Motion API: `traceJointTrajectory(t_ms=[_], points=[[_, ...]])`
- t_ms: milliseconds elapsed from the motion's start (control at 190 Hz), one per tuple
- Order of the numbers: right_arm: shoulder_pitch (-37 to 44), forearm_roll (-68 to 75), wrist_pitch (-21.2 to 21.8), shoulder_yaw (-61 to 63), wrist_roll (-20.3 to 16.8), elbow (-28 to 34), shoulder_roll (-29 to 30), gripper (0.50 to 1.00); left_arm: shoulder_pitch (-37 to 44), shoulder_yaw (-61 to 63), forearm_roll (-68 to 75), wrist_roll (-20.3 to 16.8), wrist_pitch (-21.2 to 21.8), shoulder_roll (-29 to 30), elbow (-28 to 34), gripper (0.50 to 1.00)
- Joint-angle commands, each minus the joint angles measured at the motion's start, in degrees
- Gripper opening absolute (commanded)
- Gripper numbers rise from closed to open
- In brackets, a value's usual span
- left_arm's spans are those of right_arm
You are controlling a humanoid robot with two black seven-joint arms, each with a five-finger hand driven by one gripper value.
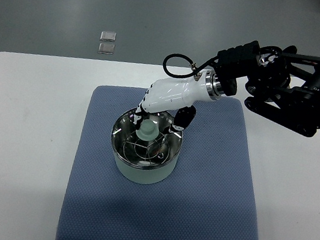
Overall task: Open lid and place right of pot
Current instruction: 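Close the right hand fingers around the green lid knob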
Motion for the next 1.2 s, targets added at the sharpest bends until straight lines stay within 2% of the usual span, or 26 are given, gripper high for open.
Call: traceJointTrajectory(t_ms=[0,279,353,416,611,680,743,806,1027,1096,1196], points=[[-0.26,0.02,-0.04,0.02,0.0,0.01,0.08,0.697,0.0,0.0,0.04,0.0,-0.01,0.0,0.0,1.0],[-0.87,0.02,-0.04,0.02,0.0,0.01,0.34,0.695,0.0,0.0,0.04,0.0,-0.01,0.0,0.0,1.0],[-0.96,0.02,-0.04,0.02,0.0,0.01,0.6,0.644,0.0,0.0,-0.05,0.0,-0.01,0.0,0.0,1.0],[-1.14,0.02,-0.04,0.02,0.0,0.01,0.78,0.619,0.0,0.0,0.04,0.0,-0.01,0.0,0.0,1.0],[-1.22,0.02,-0.04,0.02,0.0,0.01,0.96,0.615,0.0,0.0,0.04,0.0,-0.01,0.0,0.0,1.0],[-1.14,0.02,0.04,0.02,0.0,0.01,1.04,0.584,0.0,0.0,0.04,0.0,-0.01,0.0,0.0,1.0],[-1.14,0.02,0.04,0.02,0.0,0.01,1.04,0.582,0.0,0.0,0.04,0.0,-0.01,0.0,0.0,1.0],[-0.96,-0.06,0.22,-0.07,0.0,-0.08,1.04,0.545,0.0,0.0,-0.04,0.0,-0.01,0.0,0.0,1.0],[-0.61,0.02,0.66,0.02,0.0,-0.26,1.04,0.539,0.0,0.0,0.04,0.0,-0.01,0.0,0.0,1.0],[-0.52,0.02,0.66,0.02,0.0,-0.26,1.04,0.513,0.0,0.0,0.04,0.0,-0.01,0.0,0.0,1.0],[-0.43,0.11,0.75,0.1,0.0,-0.26,0.87,0.502,0.0,0.0,-0.04,0.0,-0.01,0.0,0.0,1.0]])
